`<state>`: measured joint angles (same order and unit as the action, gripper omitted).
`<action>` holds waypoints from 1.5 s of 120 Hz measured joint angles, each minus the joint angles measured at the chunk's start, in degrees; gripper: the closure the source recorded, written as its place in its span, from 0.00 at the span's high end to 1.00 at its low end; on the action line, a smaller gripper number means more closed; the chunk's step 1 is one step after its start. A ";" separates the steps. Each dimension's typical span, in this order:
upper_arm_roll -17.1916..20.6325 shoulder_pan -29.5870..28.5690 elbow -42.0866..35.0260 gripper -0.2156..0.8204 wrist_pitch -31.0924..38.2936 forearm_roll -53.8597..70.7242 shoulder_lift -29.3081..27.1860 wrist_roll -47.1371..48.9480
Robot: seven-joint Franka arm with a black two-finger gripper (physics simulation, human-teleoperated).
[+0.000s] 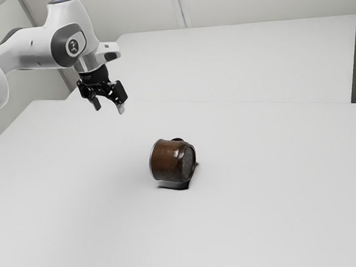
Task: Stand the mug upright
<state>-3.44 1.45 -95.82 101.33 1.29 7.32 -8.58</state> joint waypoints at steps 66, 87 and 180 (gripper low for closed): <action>-2.08 -1.05 -10.53 0.79 6.98 -23.25 2.45 -7.93; -2.18 -2.84 -12.21 0.79 5.99 -32.35 4.11 -16.65; -5.25 -2.97 -15.77 0.79 1.46 -66.56 12.90 -60.82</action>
<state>-8.70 -1.51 -111.59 102.78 -65.27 20.22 -69.40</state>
